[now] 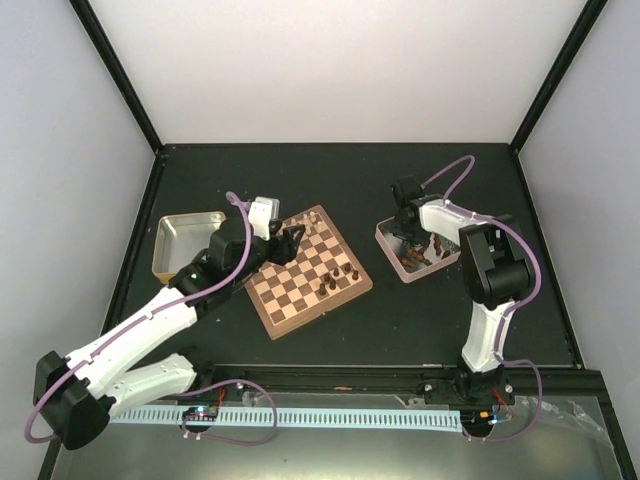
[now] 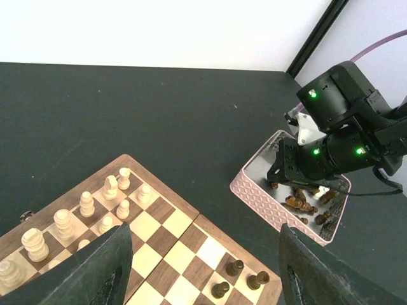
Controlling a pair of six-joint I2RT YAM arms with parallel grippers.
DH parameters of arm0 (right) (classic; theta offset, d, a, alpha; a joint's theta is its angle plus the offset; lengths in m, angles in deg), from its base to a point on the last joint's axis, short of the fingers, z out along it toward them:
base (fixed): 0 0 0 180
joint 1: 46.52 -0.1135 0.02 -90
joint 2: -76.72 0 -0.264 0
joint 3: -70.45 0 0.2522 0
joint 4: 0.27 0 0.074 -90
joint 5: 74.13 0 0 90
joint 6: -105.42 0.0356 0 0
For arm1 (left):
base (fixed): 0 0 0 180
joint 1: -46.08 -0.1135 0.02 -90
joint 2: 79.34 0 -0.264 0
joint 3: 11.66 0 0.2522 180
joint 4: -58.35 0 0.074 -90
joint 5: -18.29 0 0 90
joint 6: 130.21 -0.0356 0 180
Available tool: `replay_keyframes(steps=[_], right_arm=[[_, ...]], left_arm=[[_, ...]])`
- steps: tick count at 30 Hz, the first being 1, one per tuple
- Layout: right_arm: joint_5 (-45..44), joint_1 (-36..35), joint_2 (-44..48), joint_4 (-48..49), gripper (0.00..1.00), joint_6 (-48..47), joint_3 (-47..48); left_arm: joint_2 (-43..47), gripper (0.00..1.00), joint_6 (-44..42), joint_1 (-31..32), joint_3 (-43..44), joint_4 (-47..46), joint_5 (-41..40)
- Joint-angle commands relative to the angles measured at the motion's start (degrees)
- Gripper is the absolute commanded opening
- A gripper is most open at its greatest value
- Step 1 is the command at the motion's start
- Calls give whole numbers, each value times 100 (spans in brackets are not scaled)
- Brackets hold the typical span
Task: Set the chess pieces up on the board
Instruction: Pick up the chess piece from the storage box, then place the chess piece on the chessboard.
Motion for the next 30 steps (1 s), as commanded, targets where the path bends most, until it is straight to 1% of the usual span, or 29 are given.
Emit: replay_keyframes(steps=[1,5,8,10,12,16,22,26,30], right_arm=[[27,24,543,321,9,58,-229],[558,22,1257,685,10,469,-700],[1526,11,1867,1227,10,1081,-1181],[2215,-25,2226,1726,10,1693,-1608],[2687,-153,2571,2183,9,2391,-1995],[3258,-654,3137,2984,9,3820,-2552],[3432,-1452,3546,3809,9,5545,-2982],[3491,-1795,3596,4121,9,6103,-2969],[3581,-2002,3525,4339,9,6327,-2869]], left_arm=[[75,65,8,-20,-5,-21,208],[-64,66,72,-21,35,-138,507],[-329,67,99,-10,86,-341,902],[-522,67,121,3,121,-553,1138],[-714,67,124,59,149,-780,1278],[-923,68,28,239,66,-1116,1358],[-909,66,25,474,-479,-1705,1564],[-809,60,182,569,-757,-1973,1497],[-768,55,256,616,-890,-2176,1357]])
